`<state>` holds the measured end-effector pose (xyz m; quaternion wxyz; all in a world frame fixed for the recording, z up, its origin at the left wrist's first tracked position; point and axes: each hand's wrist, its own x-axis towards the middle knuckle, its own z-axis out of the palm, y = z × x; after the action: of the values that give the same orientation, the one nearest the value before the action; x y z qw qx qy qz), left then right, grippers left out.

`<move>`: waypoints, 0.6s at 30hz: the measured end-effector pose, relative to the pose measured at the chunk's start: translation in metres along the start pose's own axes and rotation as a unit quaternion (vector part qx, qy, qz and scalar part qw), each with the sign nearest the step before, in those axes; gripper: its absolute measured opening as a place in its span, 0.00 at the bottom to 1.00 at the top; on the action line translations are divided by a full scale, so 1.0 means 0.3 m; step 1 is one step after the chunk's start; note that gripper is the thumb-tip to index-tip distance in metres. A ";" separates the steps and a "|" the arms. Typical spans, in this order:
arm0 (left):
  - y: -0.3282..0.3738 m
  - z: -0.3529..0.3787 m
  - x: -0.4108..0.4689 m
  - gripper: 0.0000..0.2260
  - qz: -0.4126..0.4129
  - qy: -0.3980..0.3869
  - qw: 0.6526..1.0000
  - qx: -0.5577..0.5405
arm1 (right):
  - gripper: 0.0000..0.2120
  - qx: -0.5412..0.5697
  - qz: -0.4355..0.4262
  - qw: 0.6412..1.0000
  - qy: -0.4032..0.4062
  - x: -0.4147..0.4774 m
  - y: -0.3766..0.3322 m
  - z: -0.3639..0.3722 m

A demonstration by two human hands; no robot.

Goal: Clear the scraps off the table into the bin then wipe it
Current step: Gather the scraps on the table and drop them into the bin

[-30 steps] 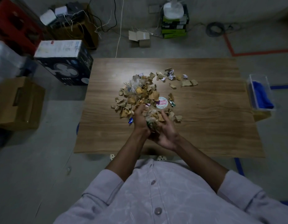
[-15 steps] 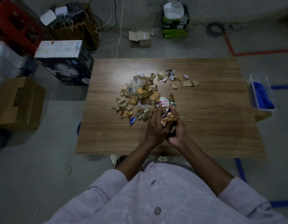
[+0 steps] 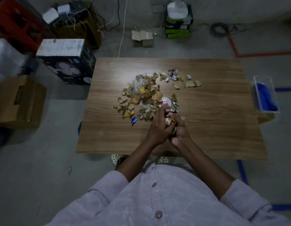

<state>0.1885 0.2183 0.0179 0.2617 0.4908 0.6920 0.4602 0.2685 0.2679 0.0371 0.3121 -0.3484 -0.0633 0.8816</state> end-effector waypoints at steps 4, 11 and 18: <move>0.010 -0.007 -0.013 0.29 -0.026 0.035 0.992 -0.118 | 0.12 -0.006 0.005 1.000 0.028 0.001 0.008 0.010; 0.012 -0.028 0.009 0.15 -0.273 0.149 0.868 -0.387 | 0.13 -0.007 -0.011 0.999 0.042 0.030 -0.027 0.010; -0.003 -0.060 0.009 0.21 -0.430 0.134 0.710 -0.542 | 0.19 -0.117 -0.088 0.984 0.096 0.026 0.005 0.009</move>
<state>0.1725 0.2140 0.0251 0.5565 -0.1530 0.4882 0.6547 0.2616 0.2717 0.0340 0.3505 -0.4588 -0.1663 0.7994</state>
